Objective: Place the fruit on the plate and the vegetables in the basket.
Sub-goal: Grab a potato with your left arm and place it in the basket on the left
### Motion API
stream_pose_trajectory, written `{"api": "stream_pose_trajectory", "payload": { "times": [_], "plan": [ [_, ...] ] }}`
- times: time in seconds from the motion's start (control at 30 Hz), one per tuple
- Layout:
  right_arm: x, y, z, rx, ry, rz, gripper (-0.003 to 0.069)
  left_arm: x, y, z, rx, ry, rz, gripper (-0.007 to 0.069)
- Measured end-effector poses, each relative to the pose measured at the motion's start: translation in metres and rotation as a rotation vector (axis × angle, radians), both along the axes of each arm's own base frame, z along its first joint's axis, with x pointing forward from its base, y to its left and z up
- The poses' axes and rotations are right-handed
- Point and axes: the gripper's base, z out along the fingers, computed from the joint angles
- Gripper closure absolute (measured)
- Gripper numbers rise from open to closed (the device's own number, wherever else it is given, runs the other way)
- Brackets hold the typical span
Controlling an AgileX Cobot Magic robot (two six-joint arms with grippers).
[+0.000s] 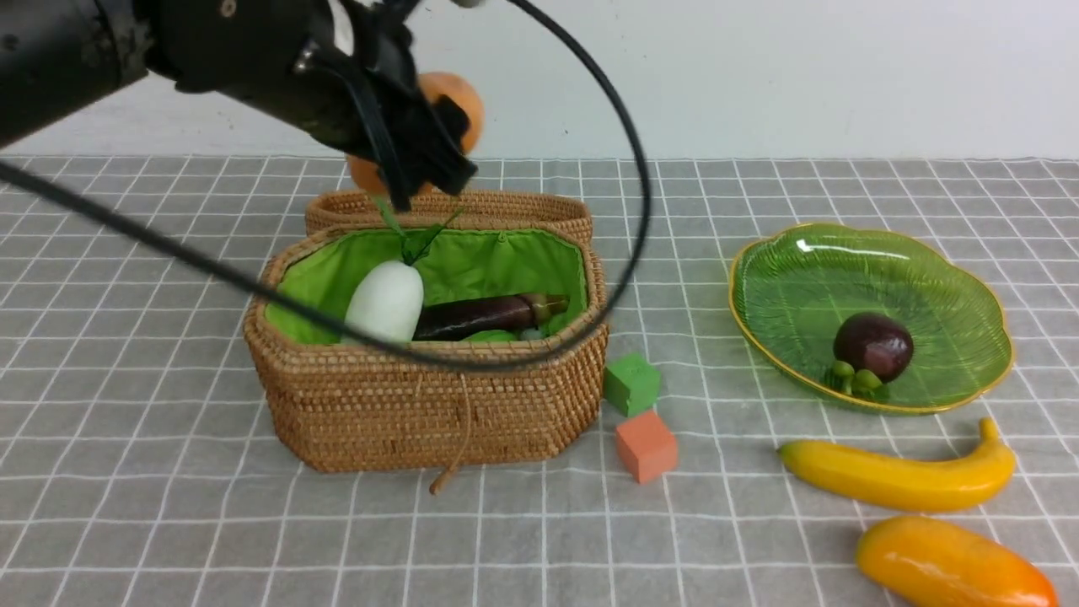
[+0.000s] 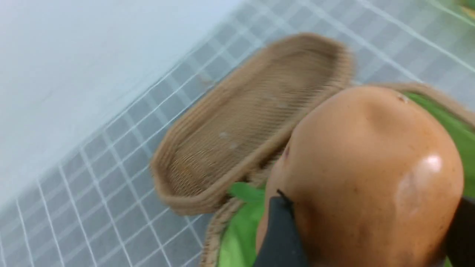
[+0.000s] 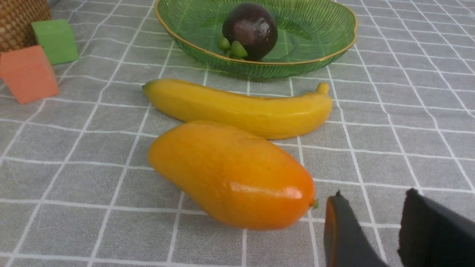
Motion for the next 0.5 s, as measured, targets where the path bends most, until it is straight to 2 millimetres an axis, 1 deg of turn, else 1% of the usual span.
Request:
{"api": "stream_pose_trajectory", "payload": {
  "times": [0.03,0.07,0.1,0.17,0.2,0.23,0.3,0.33,0.37,0.4,0.43,0.5],
  "plan": [
    [0.000,0.000,0.000,0.000,0.000,0.000,0.0417,0.002,0.001,-0.002,-0.002,0.005,0.008,0.0121],
    [0.000,0.000,0.000,0.000,0.000,0.000,0.0417,0.009,0.000,-0.012,-0.008,0.030,0.023,0.0121],
    [0.000,0.000,0.000,0.000,0.000,0.000,0.0417,0.019,-0.002,-0.030,-0.018,0.083,0.043,0.0125],
    [0.000,0.000,0.000,0.000,0.000,0.000,0.0417,0.025,-0.007,-0.047,-0.022,0.134,0.048,0.0127],
    [0.000,0.000,0.000,0.000,0.000,0.000,0.0417,0.031,-0.016,-0.071,-0.023,0.208,0.050,0.0129],
    [0.000,0.000,0.000,0.000,0.000,0.000,0.0417,0.033,-0.020,-0.081,-0.016,0.235,0.045,0.0125],
    [0.000,0.000,0.000,0.000,0.000,0.000,0.0417,0.034,-0.029,-0.098,-0.005,0.285,0.034,0.0083],
    [0.000,0.000,0.000,0.000,0.000,0.000,0.0417,0.034,-0.030,-0.099,-0.004,0.289,0.033,0.0078],
    [0.000,0.000,0.000,0.000,0.000,0.000,0.0417,0.033,-0.034,-0.102,0.001,0.299,0.024,0.0032],
    [0.000,0.000,0.000,0.000,0.000,0.000,0.0417,0.032,-0.035,-0.102,0.002,0.299,0.020,0.0001],
    [0.000,0.000,0.000,0.000,0.000,0.000,0.0417,0.032,-0.035,-0.101,0.001,0.298,0.020,0.0001],
    [0.000,0.000,0.000,0.000,0.000,0.000,0.0417,0.029,-0.034,-0.092,-0.006,0.283,0.018,-0.0036]
  ]
}}
